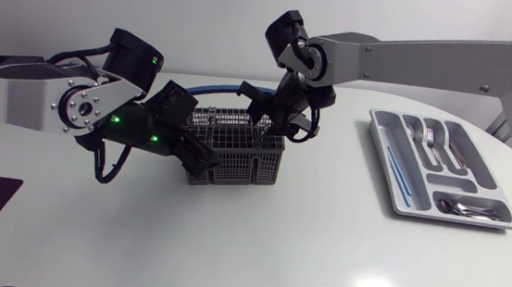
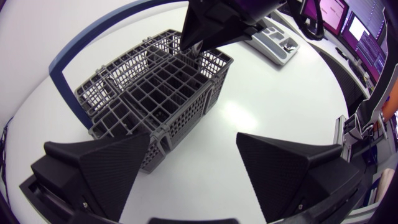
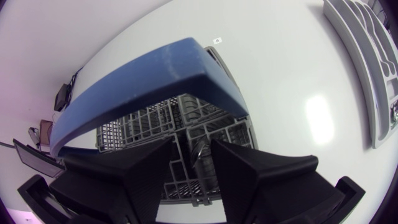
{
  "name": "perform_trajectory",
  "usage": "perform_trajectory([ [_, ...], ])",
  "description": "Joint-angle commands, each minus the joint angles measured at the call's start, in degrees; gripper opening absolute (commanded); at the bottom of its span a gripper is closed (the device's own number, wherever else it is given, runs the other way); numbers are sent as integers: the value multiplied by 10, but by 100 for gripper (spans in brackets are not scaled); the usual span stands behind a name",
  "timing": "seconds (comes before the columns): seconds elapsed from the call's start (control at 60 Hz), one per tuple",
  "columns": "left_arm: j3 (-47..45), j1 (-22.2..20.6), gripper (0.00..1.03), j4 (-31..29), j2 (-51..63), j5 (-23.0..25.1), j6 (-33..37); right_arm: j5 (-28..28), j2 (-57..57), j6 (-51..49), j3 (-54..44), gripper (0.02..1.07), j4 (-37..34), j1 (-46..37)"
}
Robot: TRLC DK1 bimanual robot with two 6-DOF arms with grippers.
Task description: Unload the cutlery basket into the drawer organizer.
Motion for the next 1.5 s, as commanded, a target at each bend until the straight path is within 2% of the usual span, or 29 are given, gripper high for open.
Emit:
perform_trajectory([
  [0.0,-15,-3,98,7,-14,-3,6,10,3,15,-17,46,6,3],
  [0.267,-28,-4,98,17,-17,-3,5,31,-6,9,-26,29,17,11],
  [0.533,-29,-4,98,21,-19,-5,6,47,-13,1,-32,26,25,24],
  [0.9,-29,-4,98,21,-20,-6,6,61,-16,-28,-41,10,48,33],
  [1.483,-35,-6,98,20,-24,-6,1,84,-57,-45,-73,8,64,41],
])
